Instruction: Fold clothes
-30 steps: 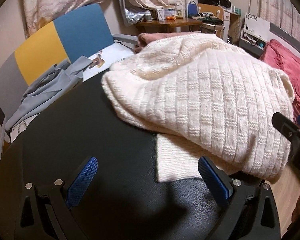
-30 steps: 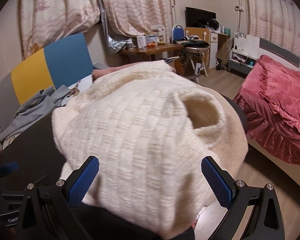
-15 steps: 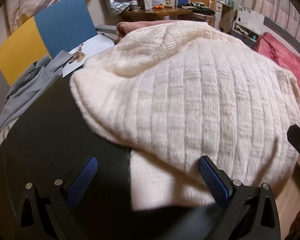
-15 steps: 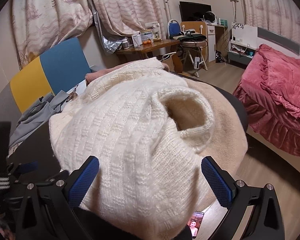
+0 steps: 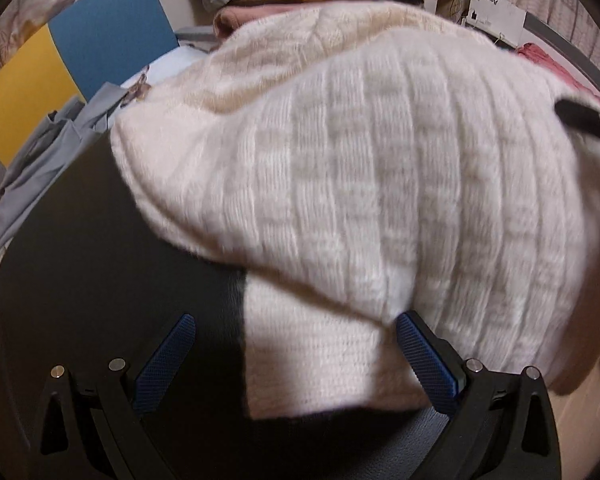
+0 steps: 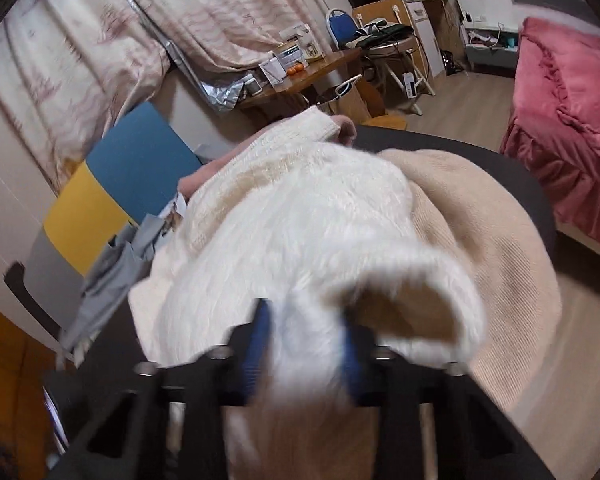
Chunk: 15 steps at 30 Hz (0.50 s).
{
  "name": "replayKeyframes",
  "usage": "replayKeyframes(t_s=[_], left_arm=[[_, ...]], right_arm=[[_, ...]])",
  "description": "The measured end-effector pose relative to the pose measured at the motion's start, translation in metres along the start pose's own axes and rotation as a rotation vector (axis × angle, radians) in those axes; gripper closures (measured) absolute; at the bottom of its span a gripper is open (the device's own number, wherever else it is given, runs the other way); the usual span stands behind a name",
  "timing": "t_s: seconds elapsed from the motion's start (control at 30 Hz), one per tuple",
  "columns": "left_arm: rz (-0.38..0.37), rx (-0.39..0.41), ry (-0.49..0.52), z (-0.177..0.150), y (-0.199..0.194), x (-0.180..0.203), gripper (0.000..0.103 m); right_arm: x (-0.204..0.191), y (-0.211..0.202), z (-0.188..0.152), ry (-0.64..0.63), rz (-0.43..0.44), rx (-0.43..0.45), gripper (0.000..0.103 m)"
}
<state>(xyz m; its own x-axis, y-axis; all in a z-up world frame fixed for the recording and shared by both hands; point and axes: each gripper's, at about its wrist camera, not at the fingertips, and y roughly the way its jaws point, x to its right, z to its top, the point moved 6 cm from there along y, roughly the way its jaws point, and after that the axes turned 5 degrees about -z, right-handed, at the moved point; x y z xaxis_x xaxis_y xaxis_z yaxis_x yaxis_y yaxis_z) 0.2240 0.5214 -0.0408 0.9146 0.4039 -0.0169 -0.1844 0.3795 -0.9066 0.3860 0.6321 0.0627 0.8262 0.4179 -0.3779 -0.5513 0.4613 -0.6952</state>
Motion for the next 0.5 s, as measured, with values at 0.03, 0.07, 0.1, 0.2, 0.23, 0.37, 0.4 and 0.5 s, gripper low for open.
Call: replayKeyframes(t_s=[0.03,0.07,0.1,0.2,0.23,0.37,0.4,0.5], left_arm=[[-0.005,0.001,-0.007,-0.003,-0.001,-0.001,0.0],[-0.012,0.004,-0.014,-0.006,-0.002,-0.003,0.0],[-0.018,0.007,-0.022,-0.009,-0.003,-0.004,0.0],[-0.043,0.016,-0.066,-0.018,-0.011,-0.013,0.0],[-0.048,0.02,-0.081,-0.021,-0.015,-0.017,0.001],[-0.023,0.073,-0.128,-0.039,-0.041,-0.045,0.001],[-0.01,0.089,-0.139,-0.045,-0.048,-0.053,0.001],[0.003,0.123,-0.194,-0.056,-0.067,-0.075,0.001]], right_arm=[[-0.002,0.002,0.003,-0.007,0.004,0.002,0.094],[-0.006,0.002,0.005,-0.018,0.009,0.005,0.094],[-0.012,0.0,0.006,-0.039,0.017,0.013,0.094],[-0.042,-0.012,0.004,-0.125,0.06,0.055,0.095],[-0.052,-0.016,0.002,-0.148,0.071,0.066,0.095],[-0.088,-0.024,-0.01,-0.195,0.142,0.064,0.095],[-0.098,-0.025,-0.014,-0.211,0.158,0.061,0.095],[-0.135,-0.027,-0.033,-0.275,0.221,0.046,0.095]])
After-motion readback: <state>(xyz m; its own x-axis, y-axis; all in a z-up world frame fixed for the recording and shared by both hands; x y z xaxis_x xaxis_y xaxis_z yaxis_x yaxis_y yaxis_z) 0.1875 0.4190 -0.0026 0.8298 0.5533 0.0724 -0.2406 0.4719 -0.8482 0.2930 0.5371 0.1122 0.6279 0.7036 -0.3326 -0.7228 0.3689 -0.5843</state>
